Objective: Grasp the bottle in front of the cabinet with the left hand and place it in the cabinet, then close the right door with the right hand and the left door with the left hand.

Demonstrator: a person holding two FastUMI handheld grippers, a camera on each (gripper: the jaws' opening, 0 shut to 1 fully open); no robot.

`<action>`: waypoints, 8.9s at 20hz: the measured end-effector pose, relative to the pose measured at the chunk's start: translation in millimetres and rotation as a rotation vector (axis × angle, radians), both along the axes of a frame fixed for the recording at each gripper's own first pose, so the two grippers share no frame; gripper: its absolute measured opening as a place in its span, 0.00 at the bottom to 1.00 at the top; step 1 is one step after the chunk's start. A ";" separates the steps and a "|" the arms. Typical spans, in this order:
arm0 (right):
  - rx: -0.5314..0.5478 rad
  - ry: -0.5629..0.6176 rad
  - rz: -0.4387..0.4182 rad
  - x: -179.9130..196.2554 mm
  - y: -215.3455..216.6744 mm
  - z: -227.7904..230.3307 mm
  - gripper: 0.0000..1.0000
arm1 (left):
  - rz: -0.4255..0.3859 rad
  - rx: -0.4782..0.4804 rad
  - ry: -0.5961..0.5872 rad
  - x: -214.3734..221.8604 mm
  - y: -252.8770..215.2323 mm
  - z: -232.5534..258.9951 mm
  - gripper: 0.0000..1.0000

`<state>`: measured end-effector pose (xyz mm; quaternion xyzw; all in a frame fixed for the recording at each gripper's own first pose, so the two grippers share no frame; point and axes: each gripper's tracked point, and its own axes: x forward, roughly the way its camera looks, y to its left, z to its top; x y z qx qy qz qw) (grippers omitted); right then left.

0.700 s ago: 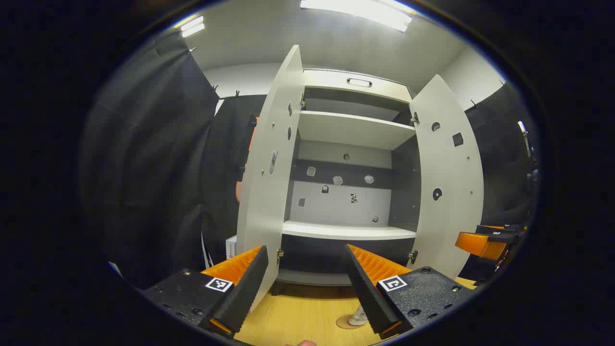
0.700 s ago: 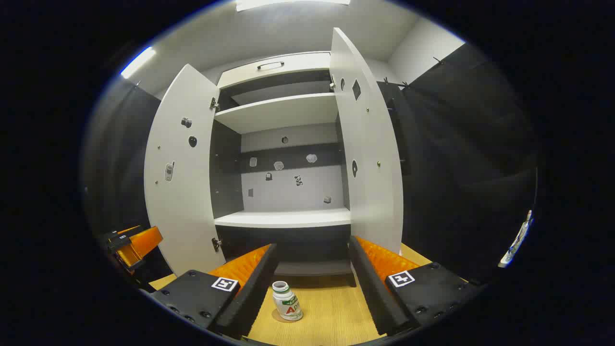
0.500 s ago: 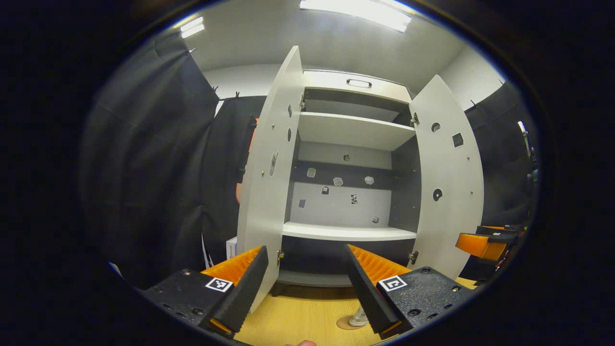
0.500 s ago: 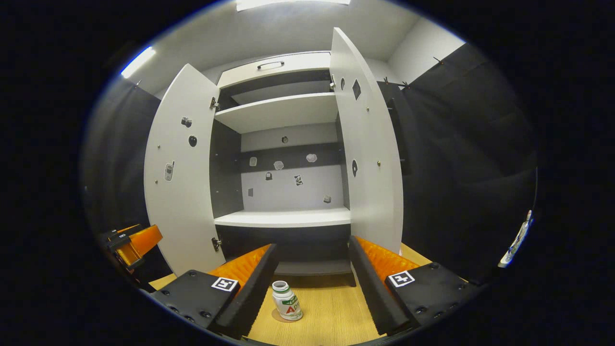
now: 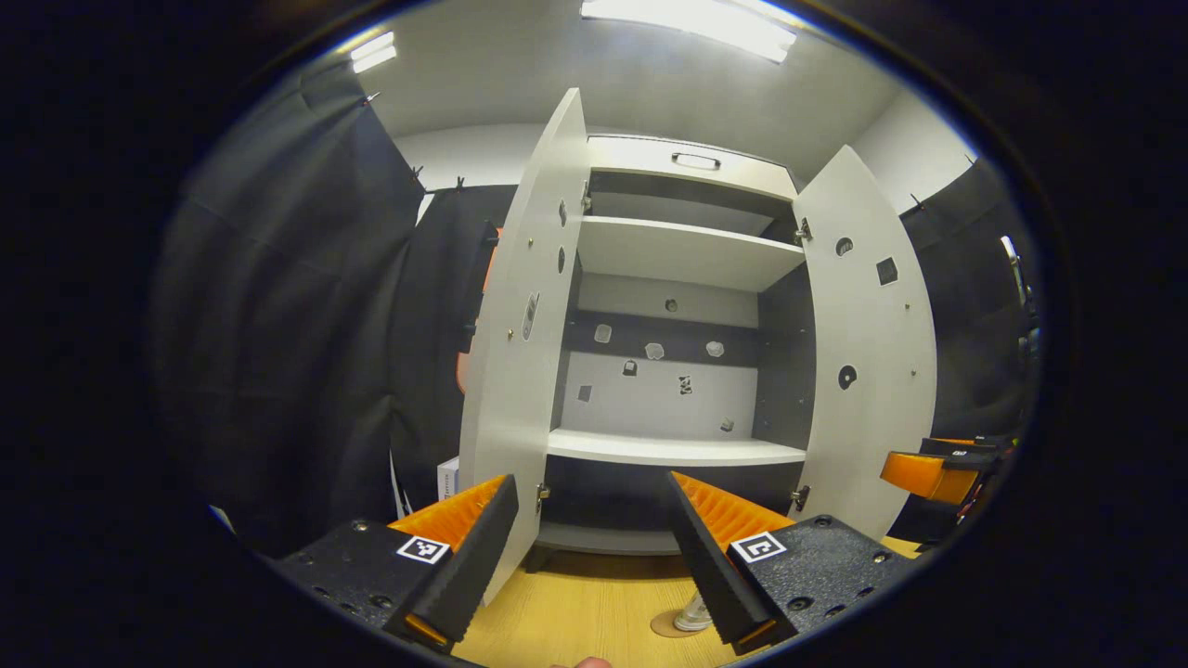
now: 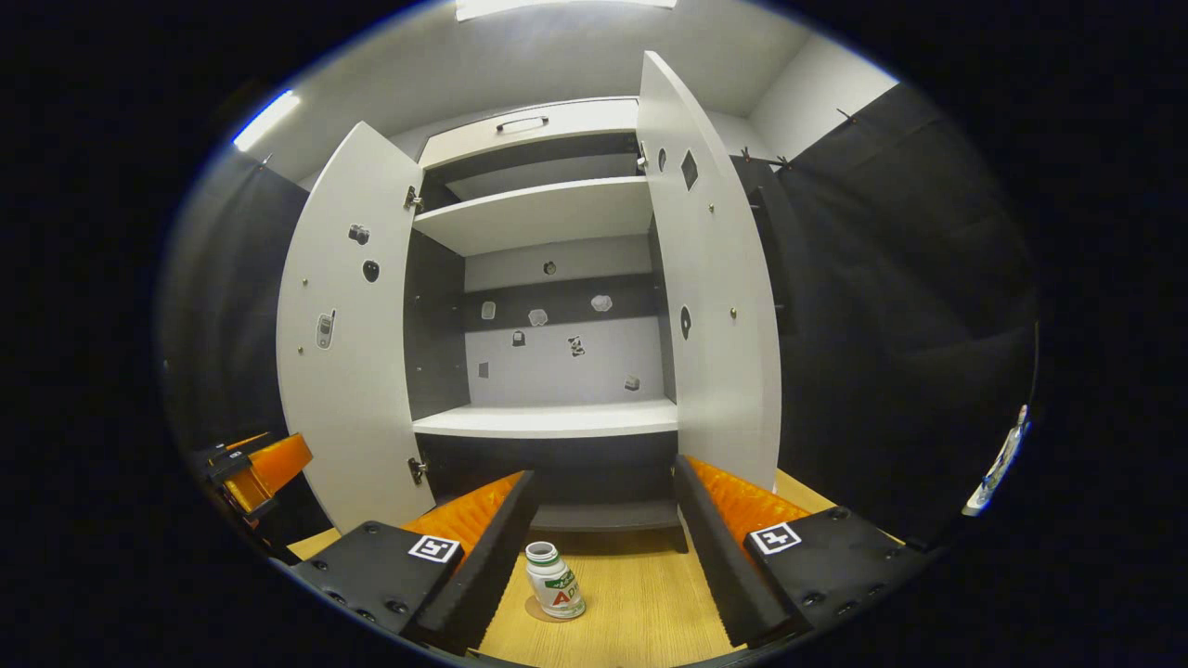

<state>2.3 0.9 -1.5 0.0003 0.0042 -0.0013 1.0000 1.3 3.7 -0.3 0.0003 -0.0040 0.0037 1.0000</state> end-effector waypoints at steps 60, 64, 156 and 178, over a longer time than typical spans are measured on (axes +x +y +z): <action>0.044 0.112 0.169 11.2 -83.4 -17.1 0.97 | -0.162 -0.181 0.171 119.0 -136.7 -1.7 0.70; 0.046 0.082 0.071 5.9 -94.0 -11.4 0.97 | -0.253 -0.132 0.143 205.1 -141.4 39.0 0.70; -0.073 -0.091 -0.132 78.8 -131.6 158.5 0.82 | -0.060 -0.064 0.089 62.4 -28.7 -31.3 0.95; -0.011 -0.001 0.119 144.9 8.0 115.9 0.98 | 0.126 -0.095 0.010 36.8 43.1 0.5 0.95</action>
